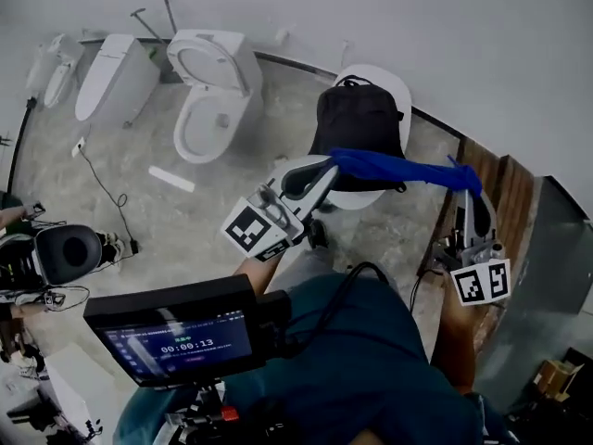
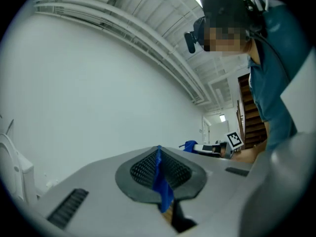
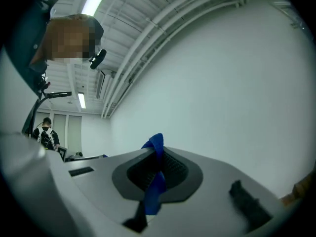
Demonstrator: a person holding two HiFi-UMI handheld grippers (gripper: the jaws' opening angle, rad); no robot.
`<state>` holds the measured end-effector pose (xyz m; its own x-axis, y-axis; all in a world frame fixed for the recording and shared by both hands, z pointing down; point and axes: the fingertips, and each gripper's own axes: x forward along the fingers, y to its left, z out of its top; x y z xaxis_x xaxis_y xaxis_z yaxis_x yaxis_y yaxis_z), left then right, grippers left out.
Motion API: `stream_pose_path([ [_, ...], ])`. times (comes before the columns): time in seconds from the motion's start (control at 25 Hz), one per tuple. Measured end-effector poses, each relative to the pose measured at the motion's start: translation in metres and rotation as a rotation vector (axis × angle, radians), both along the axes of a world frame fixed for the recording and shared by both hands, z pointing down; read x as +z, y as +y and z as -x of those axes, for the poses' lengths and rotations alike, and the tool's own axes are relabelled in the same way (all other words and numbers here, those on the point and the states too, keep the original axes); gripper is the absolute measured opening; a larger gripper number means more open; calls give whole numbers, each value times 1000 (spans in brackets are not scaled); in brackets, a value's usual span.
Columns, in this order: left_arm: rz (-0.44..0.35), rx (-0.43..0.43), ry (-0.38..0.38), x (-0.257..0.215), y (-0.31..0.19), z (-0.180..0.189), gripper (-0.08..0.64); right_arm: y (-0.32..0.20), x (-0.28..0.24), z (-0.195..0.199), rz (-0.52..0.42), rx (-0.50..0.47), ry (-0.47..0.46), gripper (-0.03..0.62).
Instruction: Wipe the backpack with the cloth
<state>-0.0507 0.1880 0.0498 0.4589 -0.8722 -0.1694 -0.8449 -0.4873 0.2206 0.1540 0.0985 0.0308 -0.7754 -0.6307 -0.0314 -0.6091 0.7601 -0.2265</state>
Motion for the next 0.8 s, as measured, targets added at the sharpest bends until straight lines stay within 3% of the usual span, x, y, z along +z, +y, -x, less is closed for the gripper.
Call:
stream_pose_path([
  [0.12, -41, 5, 20, -29, 32, -9, 15, 35, -31, -9, -45, 9, -20, 5],
  [0.36, -73, 2, -2, -55, 132, -64, 15, 136, -67, -63, -128, 32, -11, 5],
  [0.64, -80, -12, -18, -58, 251, -132, 15, 255, -67, -126, -128, 18, 47, 5],
  [0.8, -75, -16, -36, -74, 312, -161, 15, 320, -81, -161, -110, 15, 34, 5],
])
